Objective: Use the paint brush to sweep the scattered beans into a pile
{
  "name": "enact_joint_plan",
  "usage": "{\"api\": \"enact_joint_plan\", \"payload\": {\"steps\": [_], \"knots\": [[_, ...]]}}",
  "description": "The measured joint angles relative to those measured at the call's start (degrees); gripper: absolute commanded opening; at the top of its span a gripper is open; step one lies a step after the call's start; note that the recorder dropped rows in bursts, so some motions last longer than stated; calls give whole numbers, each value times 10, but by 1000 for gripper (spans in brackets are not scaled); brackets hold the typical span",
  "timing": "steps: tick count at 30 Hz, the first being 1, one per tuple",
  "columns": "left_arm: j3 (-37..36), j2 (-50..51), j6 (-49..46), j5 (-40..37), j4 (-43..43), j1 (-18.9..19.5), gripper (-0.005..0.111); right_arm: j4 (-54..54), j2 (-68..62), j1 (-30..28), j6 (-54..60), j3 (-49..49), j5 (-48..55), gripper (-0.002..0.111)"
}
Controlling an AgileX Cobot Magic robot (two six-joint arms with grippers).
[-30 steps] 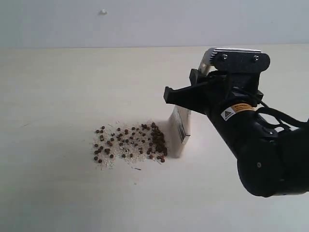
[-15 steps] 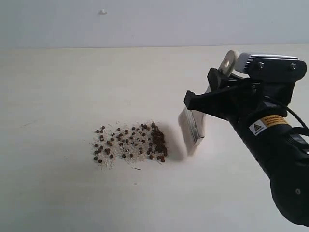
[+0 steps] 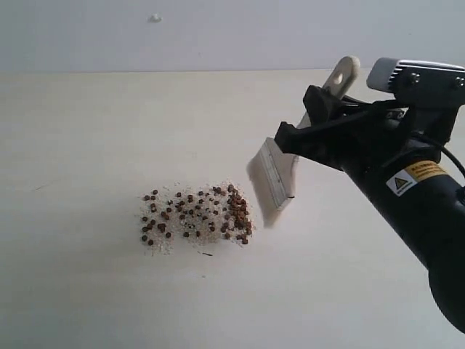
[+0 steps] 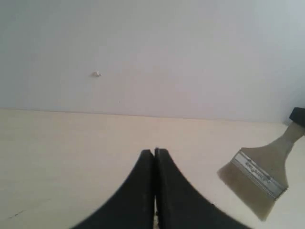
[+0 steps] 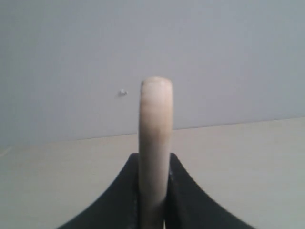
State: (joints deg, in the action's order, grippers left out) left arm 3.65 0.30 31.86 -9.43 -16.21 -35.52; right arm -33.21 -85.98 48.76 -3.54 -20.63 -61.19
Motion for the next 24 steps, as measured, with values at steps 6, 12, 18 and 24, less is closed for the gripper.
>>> {"api": "enact_joint_plan", "payload": {"steps": [6,12,18,24], "knots": [[0,0,0,0,0,0,0,90,-17,0,-80,0,-49,0],[0,0,0,0,0,0,0,144,-69,0,-143,-16,-71,0],[0,0,0,0,0,0,0,191,-128,0,-180,-66,-74,0],[0,0,0,0,0,0,0,195,-172,6,-201,-95,-75,0]]}}
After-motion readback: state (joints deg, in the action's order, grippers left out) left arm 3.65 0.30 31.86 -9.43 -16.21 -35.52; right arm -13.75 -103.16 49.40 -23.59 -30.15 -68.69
